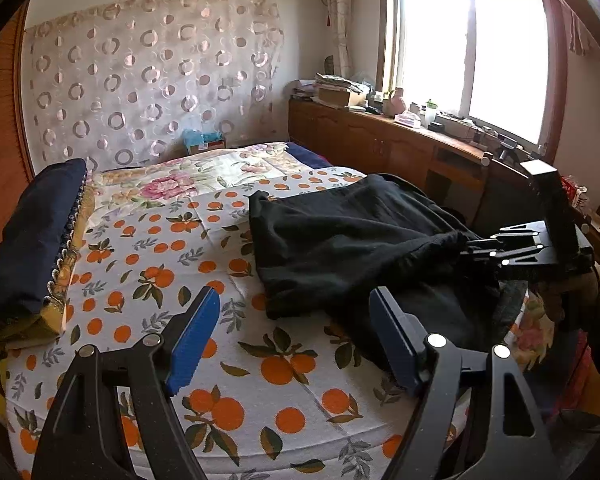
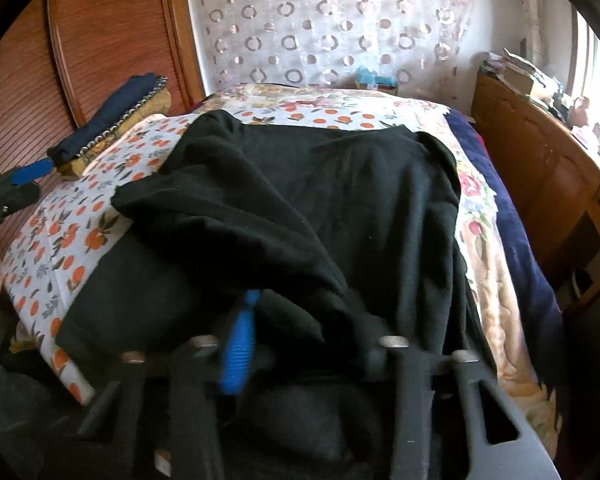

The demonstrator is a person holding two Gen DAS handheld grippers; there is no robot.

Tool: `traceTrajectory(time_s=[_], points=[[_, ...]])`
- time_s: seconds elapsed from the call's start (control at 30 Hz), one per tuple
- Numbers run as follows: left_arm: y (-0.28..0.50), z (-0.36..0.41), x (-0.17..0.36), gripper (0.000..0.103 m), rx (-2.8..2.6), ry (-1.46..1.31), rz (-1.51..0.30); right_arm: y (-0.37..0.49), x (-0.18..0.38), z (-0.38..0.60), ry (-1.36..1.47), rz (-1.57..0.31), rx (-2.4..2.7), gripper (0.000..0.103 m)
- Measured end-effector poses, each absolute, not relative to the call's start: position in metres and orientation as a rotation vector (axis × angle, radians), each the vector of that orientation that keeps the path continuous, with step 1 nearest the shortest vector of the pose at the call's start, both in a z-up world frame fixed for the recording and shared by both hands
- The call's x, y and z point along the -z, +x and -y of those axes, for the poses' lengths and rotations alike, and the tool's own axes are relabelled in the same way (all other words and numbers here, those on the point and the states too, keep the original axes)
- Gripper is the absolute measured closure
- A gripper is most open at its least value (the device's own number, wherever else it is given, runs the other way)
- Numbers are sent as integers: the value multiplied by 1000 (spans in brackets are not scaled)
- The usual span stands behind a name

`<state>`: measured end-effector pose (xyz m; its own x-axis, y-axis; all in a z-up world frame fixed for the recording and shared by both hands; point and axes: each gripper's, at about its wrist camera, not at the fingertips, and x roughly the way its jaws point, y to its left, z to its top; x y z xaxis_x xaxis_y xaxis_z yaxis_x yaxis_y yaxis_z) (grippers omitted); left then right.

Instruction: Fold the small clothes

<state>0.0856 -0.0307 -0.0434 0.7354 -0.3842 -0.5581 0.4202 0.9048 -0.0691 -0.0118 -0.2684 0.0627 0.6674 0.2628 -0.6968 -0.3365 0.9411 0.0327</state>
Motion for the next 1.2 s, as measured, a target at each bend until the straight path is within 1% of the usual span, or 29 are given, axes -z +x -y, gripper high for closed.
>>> traceTrajectory(time_s=[0.07,0.1,0.3,0.43,0.57,0.8,0.83,0.93,0.97,1.0,1.07,1.2], points=[[85,31,44,25,443,62,-601,-17,-70,267,-111,-740,-352,87],[85,31,44,25,443,61,-602,-21,-73,265,-112,-720,-363,88],[85,31,44,25,441,60,-601,-52,-103,266,-116,-589,-354,90],[85,31,44,25,442,58,-599,-71,-116,271,-126,-545,-350,90],[84,31,42,25,441,59,-589,-79,-113,284,-135,-569,-308,90],[82,32,40,25,437,55,-581,-70,-71,299,-105,-721,-238,90],[82,31,40,25,436,55,-580,-71,-68,299,-105,-724,-232,88],[81,32,40,25,433,55,-577,-72,-68,294,-131,-716,-195,75],[81,32,39,25,432,54,-574,-72,-71,293,-138,-707,-183,65],[80,32,39,25,431,53,-572,-71,-75,292,-143,-695,-168,53],[79,32,38,25,427,52,-569,-70,-84,289,-149,-669,-146,43],[76,30,34,25,424,49,-555,-58,-101,277,-197,-642,-162,40]])
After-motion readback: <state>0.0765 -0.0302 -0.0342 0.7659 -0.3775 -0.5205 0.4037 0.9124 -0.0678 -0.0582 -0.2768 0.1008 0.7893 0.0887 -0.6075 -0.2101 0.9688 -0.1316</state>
